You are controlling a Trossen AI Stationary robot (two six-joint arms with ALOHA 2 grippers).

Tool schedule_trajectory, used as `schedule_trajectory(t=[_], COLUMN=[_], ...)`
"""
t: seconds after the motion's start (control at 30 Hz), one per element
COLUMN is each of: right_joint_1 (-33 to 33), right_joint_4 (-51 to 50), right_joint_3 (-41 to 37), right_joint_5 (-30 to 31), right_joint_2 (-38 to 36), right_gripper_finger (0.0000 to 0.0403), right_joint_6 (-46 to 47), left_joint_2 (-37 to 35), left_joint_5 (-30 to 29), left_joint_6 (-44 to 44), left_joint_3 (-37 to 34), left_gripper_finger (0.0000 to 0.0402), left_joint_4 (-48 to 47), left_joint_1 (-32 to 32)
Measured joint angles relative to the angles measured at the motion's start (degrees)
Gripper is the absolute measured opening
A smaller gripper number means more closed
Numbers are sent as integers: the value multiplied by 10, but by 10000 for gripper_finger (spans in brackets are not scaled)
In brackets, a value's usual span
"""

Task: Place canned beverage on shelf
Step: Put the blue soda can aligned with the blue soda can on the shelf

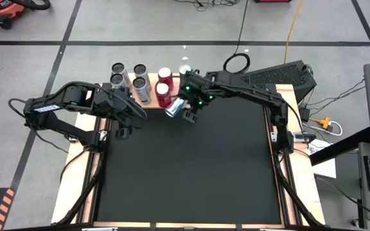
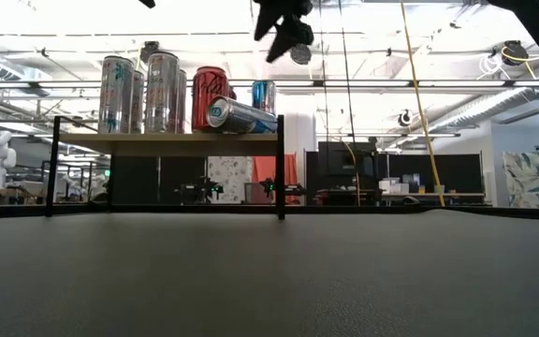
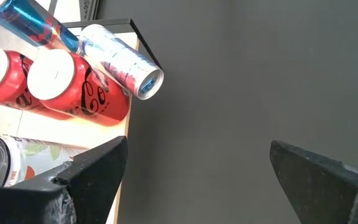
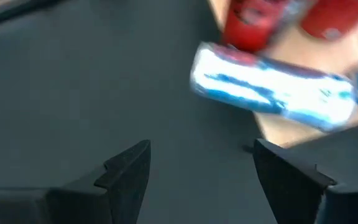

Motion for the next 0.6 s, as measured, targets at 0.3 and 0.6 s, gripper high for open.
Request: schedule_trajectory(t=[0.3,0.6], right_joint_1=[39,41], right_joint_4=[44,48], right_joint_3=[0,0], right_joint_5=[3,32], right_joint_2=[1,38], right_gripper_finger=[265,265], right_joint_6=[-10,-90], left_joint_2=[0,0], left_joint_5=[0,0], left_joint_6=[-28,-28], left_joint_3=[0,0], left_gripper_finger=[391,391], left_joint_4=[0,0], left_joint_1=[0,0])
